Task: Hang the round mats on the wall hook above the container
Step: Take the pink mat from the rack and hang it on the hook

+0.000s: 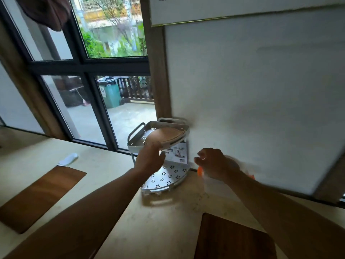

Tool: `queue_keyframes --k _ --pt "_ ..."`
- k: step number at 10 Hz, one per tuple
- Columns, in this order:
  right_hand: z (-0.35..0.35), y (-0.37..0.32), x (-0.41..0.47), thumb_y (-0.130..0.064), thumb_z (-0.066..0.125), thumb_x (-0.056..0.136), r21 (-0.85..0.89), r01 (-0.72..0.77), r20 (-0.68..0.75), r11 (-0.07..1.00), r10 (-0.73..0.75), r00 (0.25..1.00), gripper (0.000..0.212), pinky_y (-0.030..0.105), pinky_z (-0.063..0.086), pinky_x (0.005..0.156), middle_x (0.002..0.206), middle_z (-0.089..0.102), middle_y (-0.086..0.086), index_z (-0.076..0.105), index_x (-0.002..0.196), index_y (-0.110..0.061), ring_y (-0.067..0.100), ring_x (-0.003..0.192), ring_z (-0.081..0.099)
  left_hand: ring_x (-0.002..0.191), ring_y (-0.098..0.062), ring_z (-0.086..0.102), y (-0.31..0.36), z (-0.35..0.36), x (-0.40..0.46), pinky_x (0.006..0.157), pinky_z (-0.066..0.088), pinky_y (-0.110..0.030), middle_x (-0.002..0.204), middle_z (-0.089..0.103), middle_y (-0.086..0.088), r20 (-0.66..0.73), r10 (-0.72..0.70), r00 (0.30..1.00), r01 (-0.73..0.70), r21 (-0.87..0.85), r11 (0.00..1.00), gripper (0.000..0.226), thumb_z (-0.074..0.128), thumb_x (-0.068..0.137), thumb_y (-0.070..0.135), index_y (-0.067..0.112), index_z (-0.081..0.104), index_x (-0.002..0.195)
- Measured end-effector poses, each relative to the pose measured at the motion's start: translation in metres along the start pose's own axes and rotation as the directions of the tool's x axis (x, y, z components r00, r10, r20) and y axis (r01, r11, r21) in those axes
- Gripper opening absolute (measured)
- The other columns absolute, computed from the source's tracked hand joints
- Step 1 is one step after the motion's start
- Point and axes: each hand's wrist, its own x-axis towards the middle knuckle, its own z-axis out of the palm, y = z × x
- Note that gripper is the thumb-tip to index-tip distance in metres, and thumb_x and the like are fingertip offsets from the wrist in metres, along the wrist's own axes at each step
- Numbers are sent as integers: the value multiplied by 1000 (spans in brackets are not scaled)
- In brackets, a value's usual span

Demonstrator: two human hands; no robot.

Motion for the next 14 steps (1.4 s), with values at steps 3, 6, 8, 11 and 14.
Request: queue_keyframes --k 3,6,8,11,14 --pt "36 -57 35 -20 87 63 -31 28 -83 999 -31 996 25 29 55 52 67 69 9 72 80 -9 26 60 68 96 -30 61 -49 -12 48 76 55 -40 109 65 -15 46 86 995 -85 -31 996 25 74 78 20 9 69 100" --pt "66 -85 95 -51 47 95 209 -236 -192 949 277 942 48 30 52 63 72 71 9 56 64 -15 23 66 68 113 -26 59 -75 20 90 90 54 -43 127 63 -10 200 175 964 -164 -72 984 54 73 81 41 11 62 123" --pt "72 -87 122 -60 52 88 296 -328 -237 897 401 885 58 35 58 67 70 72 9 66 74 -5 24 66 70 84 -23 63 -85 34 103 74 57 -39 95 69 -5 261 241 935 -225 -90 970 21 65 86 34 17 72 96" --pt "78 -90 141 -27 56 86 248 -338 -264 908 399 878 23 22 37 47 62 56 0 58 73 -8 14 56 53 75 -20 58 -91 37 103 61 47 -29 87 65 -2 181 275 944 -259 -108 960 15 61 88 27 19 74 90" --pt "59 -116 134 -27 58 95 222 38 -481 974 76 873 25 7 45 53 66 64 -5 66 74 -15 3 56 58 83 -26 65 -76 15 97 71 57 -41 101 68 -9 72 241 968 -226 -168 959 19 63 85 22 12 72 99"
